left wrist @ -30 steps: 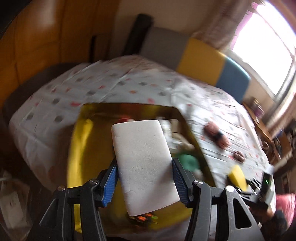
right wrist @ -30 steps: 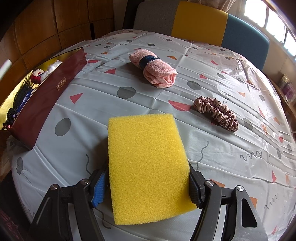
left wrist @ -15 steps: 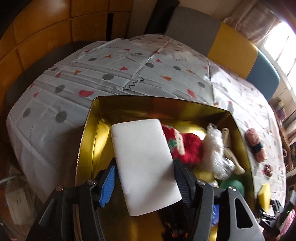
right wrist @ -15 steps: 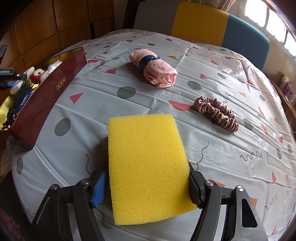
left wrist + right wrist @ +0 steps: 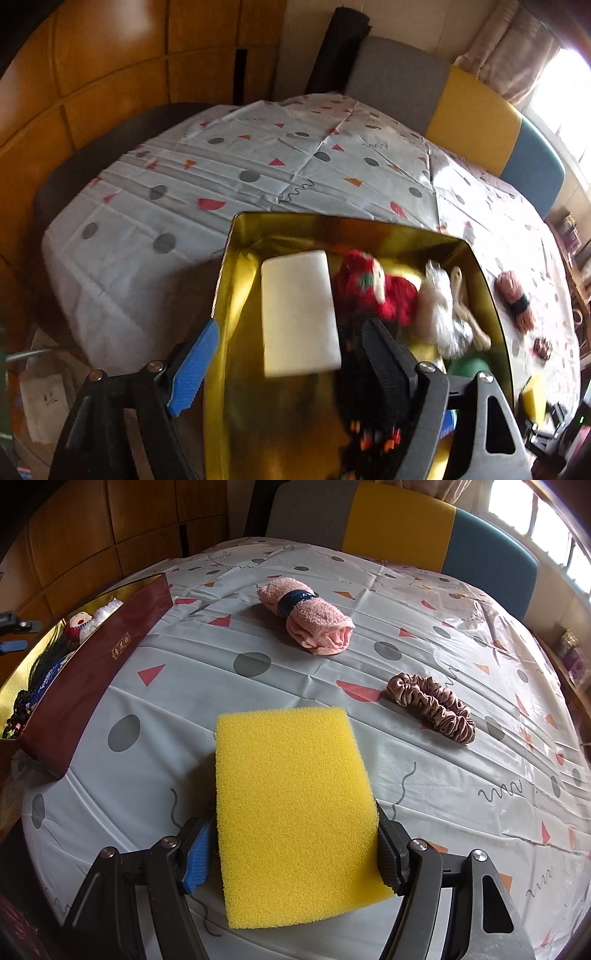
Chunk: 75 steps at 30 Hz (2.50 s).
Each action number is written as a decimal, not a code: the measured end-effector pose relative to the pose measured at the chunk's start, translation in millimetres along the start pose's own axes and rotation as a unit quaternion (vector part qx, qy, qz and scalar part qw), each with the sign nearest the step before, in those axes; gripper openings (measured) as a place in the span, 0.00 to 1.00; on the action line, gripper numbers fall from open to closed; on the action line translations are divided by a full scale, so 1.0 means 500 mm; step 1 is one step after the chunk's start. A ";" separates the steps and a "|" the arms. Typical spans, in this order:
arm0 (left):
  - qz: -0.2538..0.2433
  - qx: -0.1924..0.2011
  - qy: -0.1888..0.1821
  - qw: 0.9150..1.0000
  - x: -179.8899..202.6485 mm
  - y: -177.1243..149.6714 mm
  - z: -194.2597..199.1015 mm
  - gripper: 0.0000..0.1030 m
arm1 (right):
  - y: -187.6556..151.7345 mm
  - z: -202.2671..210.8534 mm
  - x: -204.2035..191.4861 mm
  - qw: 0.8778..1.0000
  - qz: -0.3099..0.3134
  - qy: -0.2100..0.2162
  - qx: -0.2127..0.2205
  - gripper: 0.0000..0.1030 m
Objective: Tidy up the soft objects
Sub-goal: 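Carry the white foam block into the gold tray and open the left gripper, then carry the yellow sponge into the gold tray and open the right gripper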
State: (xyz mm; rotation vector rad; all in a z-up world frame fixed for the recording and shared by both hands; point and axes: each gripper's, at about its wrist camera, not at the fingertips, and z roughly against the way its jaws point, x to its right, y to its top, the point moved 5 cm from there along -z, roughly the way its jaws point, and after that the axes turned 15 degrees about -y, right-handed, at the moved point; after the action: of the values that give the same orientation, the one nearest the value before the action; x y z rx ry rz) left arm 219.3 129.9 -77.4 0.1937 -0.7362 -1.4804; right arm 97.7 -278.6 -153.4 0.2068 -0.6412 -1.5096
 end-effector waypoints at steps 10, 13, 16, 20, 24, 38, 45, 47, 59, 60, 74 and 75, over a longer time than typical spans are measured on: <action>-0.023 0.049 0.036 0.998 0.059 -0.127 0.105 0.79 | -0.003 0.000 0.003 1.000 -0.004 0.000 -0.003 0.70; -0.029 0.065 0.045 0.996 0.066 -0.142 0.122 0.79 | -0.003 -0.001 0.004 1.000 -0.008 0.000 -0.008 0.70; -0.036 0.076 0.050 0.995 0.068 -0.151 0.137 0.79 | -0.001 -0.001 0.004 1.000 -0.015 -0.007 -0.020 0.69; -0.035 0.086 0.049 0.994 0.067 -0.160 0.151 0.79 | -0.002 0.002 0.003 0.999 -0.031 -0.022 -0.035 0.68; -0.033 0.087 0.046 0.995 0.061 -0.167 0.157 0.79 | -0.003 0.006 0.003 0.997 -0.050 -0.036 -0.047 0.68; -0.009 0.096 0.056 0.994 0.010 -0.178 0.175 0.79 | 0.079 0.122 -0.046 0.993 -0.114 0.005 -0.010 0.67; 0.022 0.120 0.070 0.990 -0.039 -0.167 0.207 0.79 | 0.186 0.240 -0.242 0.991 -0.058 0.113 0.046 0.68; 0.033 0.125 0.076 0.989 -0.059 -0.166 0.218 0.79 | 0.208 0.263 -0.315 0.987 -0.036 0.146 0.051 0.68; 0.081 0.132 0.097 0.983 -0.148 -0.180 0.248 0.79 | 0.260 0.203 -0.662 0.973 0.021 0.228 -0.042 0.69; 0.082 0.131 0.098 0.983 -0.151 -0.181 0.247 0.79 | 0.260 0.190 -0.677 0.973 0.022 0.226 -0.051 0.69; 0.076 0.129 0.095 0.984 -0.146 -0.183 0.244 0.79 | 0.235 0.160 -0.693 0.967 0.024 0.246 -0.067 0.88; 0.073 0.130 0.095 0.984 -0.143 -0.182 0.246 0.79 | 0.235 0.163 -0.690 0.967 0.023 0.246 -0.066 0.88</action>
State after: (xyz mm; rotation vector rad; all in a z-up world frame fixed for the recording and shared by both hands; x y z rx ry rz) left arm 81.3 224.9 -55.7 0.4630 -0.7702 -1.2055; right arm 179.2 84.1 -117.7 0.4450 -0.1466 -1.3779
